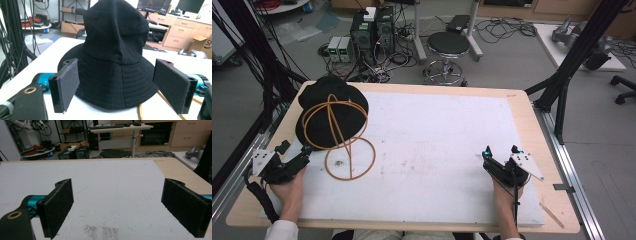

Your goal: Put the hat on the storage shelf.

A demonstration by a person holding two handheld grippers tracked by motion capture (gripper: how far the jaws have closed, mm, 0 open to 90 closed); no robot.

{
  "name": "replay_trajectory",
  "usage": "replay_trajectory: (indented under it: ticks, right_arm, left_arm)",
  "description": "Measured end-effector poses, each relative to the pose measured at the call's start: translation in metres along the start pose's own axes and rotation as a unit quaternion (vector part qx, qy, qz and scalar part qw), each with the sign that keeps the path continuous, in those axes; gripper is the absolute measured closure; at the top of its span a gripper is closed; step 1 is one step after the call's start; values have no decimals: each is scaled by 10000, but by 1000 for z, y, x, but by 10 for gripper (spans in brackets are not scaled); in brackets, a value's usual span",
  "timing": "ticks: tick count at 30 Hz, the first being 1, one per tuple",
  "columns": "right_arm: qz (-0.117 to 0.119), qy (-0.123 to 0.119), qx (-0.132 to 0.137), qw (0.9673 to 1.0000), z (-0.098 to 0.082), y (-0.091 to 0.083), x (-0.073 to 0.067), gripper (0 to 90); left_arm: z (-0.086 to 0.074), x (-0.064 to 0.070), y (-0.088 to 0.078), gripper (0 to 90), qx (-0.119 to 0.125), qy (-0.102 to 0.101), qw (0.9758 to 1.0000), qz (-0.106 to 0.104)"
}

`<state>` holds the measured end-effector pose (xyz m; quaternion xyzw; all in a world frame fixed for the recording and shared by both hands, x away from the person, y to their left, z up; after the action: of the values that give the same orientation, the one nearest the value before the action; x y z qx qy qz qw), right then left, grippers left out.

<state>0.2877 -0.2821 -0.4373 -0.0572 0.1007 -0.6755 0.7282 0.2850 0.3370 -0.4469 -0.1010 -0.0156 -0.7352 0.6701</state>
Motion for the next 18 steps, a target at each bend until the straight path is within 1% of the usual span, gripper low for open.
replay_trajectory:
  ticks: [10, 18]
  right_arm:
    - [15, -19, -20, 10000, 0, -1, 0, 99]
    - [15, 23, -55, 10000, 0, 0, 0, 99]
  left_arm:
    - [0, 2, 0, 216, 6, 22, 10000, -14]
    - [0, 1, 0, 216, 6, 17, 10000, -12]
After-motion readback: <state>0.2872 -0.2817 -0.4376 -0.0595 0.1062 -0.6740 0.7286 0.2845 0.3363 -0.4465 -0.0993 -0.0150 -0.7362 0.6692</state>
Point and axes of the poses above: each handheld gripper's, and its own axes: y roughly forward along the jaws, z roughly out of its top, x roughly to its right, the point moved 1 cm from there along y, roughly forward along the jaws, and after that the axes turned 1 degree about -x, right-handed, at the moved point
